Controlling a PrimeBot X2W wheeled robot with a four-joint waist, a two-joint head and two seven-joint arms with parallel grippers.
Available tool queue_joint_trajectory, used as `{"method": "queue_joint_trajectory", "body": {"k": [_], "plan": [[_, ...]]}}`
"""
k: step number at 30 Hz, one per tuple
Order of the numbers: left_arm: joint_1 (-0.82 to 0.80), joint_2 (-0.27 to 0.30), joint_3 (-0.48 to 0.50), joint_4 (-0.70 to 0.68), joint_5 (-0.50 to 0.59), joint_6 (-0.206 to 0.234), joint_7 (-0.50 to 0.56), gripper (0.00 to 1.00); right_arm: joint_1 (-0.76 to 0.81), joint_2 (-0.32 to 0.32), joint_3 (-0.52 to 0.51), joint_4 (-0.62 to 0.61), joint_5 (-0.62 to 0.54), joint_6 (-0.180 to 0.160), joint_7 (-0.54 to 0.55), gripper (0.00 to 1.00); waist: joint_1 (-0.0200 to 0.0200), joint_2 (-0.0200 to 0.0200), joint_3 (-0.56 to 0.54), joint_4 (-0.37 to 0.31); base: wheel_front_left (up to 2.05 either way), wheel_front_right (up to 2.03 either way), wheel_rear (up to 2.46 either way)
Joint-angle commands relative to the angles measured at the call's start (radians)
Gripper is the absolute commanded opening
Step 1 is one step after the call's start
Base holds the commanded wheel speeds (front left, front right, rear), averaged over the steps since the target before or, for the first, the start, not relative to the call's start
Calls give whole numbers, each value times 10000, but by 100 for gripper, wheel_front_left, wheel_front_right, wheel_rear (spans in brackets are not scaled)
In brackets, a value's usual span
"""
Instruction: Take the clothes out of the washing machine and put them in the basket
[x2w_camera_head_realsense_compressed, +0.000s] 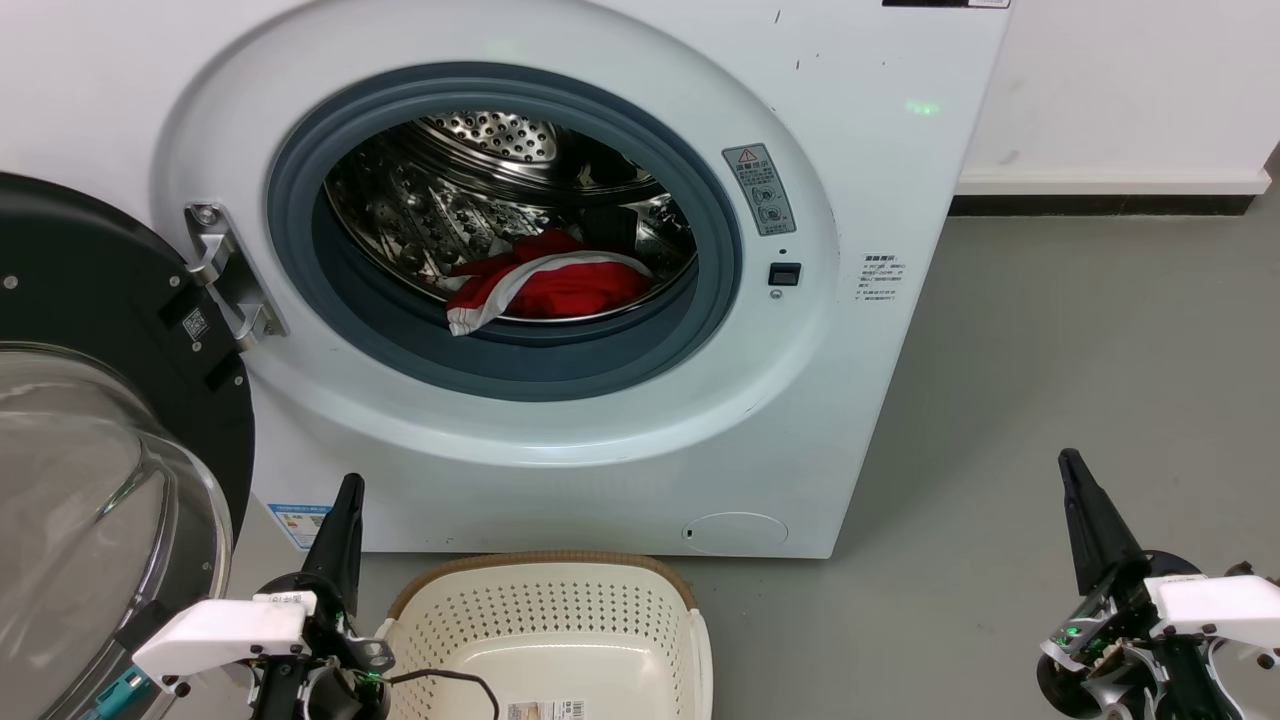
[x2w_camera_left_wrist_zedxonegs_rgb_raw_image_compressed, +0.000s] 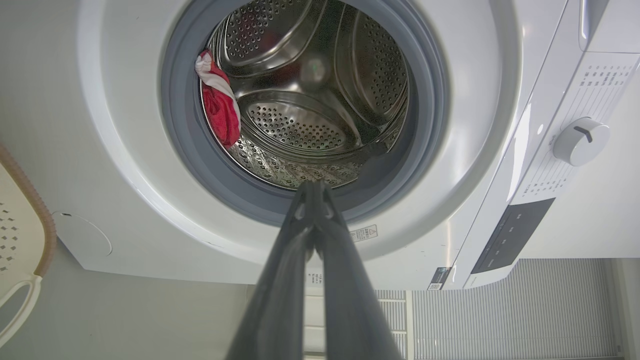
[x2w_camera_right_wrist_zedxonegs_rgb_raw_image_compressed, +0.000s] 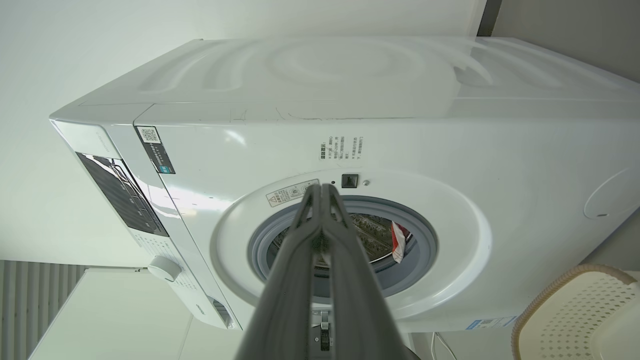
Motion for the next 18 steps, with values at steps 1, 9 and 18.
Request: {"method": "queue_joint_trajectory", "body": {"k": [1,9,18], "plan": [[-58,1,16,-20,-20,-27,17,0,-122,34,8,13,-46,0,7,0,0,0,0,0,0,0,0],[-58,1,16,-20,-20,-27,17,0,-121,34,8,13,-46,0,7,0,0,0,0,0,0,0,0],[-9,-7,-125,21,72,2,-124,100,68,3,41,-39,-43,0,-133,100,0,0,3,-4,0,0,0]]}}
